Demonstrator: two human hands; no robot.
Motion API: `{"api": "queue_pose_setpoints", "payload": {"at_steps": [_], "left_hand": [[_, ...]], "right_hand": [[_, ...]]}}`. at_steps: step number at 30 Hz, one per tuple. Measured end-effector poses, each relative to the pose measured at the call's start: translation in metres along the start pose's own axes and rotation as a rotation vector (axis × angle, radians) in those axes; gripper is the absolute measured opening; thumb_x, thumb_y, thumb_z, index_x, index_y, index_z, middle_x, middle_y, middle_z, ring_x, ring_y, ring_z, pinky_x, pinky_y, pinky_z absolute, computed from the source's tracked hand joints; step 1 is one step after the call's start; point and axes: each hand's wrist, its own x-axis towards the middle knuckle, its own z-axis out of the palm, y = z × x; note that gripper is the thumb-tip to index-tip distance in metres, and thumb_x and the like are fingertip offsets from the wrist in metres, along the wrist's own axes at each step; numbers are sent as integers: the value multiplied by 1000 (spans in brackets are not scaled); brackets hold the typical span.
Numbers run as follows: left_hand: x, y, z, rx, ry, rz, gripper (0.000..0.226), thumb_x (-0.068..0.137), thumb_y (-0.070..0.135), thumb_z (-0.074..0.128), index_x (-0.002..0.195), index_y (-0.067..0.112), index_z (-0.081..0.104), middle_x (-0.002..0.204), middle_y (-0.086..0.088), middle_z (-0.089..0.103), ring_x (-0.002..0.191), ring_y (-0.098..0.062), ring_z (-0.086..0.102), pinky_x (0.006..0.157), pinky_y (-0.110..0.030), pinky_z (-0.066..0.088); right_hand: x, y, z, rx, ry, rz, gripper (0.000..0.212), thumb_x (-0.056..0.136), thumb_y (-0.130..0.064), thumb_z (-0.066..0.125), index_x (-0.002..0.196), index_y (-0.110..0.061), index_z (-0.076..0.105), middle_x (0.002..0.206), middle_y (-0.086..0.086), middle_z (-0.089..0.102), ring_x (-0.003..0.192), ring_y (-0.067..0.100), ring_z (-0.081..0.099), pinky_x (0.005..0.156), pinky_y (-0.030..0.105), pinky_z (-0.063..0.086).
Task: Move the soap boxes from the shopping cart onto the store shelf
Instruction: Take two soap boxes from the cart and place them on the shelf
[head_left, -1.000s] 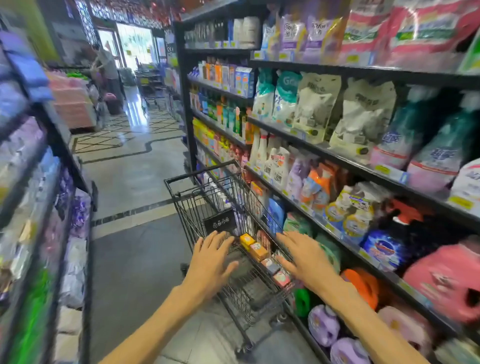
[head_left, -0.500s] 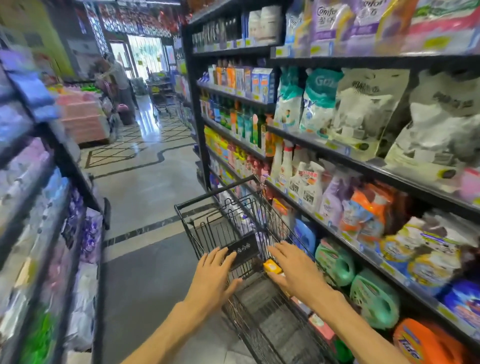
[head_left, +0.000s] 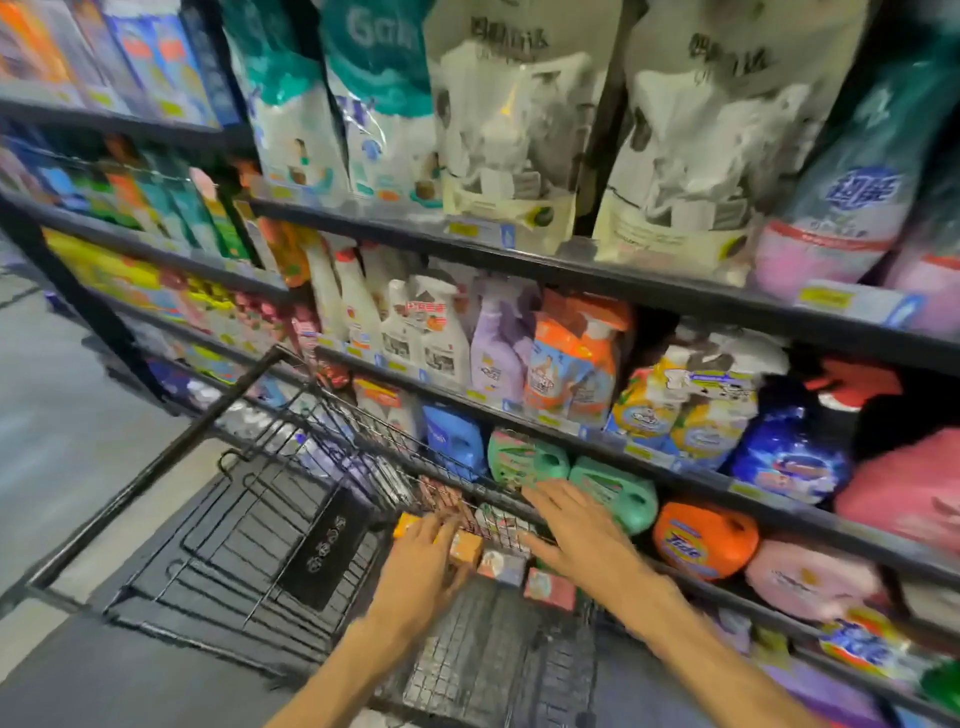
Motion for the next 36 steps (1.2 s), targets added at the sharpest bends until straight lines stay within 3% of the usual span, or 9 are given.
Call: {"api": "queue_pose_setpoints", "payload": {"at_steps": [7,14,16,17,19,22,24,28,36], "left_hand": [[84,-36,94,-10,-306,113,60,103,38,47,155,15,28,160,-6,31,145,-25,33,119,-33,29],[160,-81,212,79,-490,87,61,100,22,54,154,18,28,160,-7,30,142,-27,37,113,-38,39],[177,-89,244,98,-491,94,66,94,7,56,153,17,31,161,-8,31,145,-27,35,116,-39,37],[185,-92,260,120,-483,108,69,91,1,56,153,17,31,161,-9,31,146,-27,34,117,-39,36],[200,-98,293,182,-477,144,76,87,-7,54,155,16,28,163,-11,28,150,-28,29,120,-39,32],[219,-104,333,325,-514,225,71,95,-7,43,159,12,18,168,-12,13,155,-30,15,125,-40,18],[227,-107,349,435,-507,258,66,97,1,46,157,9,21,167,-13,17,153,-31,17,125,-39,15],[231,-113,361,549,-413,310,59,92,2,50,148,3,31,149,-14,39,138,-32,34,118,-43,26],[229,-109,352,551,-377,258,71,84,13,71,144,9,33,144,-12,38,137,-31,32,118,-43,24]], "right_hand": [[-17,29,90,46,-139,335,61,76,-52,64,130,-24,61,122,-6,66,107,16,66,87,29,56],[-23,38,200,140,-226,443,58,80,-58,42,121,-25,65,110,-8,69,95,13,70,78,22,58],[-25,38,222,168,-216,465,64,83,-61,35,137,-32,51,125,-15,59,112,6,61,95,14,45],[-25,37,230,211,-216,477,70,84,-65,27,147,-37,39,137,-20,47,126,1,47,107,11,28],[-26,38,251,310,-221,459,70,87,-68,19,152,-42,22,146,-23,31,140,0,27,107,3,3],[-16,36,277,261,-240,495,55,95,-47,46,148,-30,42,141,-9,50,133,15,47,111,24,33],[-13,32,292,237,-211,545,51,85,-42,53,130,-21,64,118,-3,69,108,19,67,90,30,55],[-22,33,318,116,-201,517,44,89,-42,56,126,-21,67,115,-5,70,104,14,67,91,26,54],[-20,34,327,107,-286,595,53,95,-41,58,142,-18,51,135,-2,59,124,17,57,107,29,44]]}}
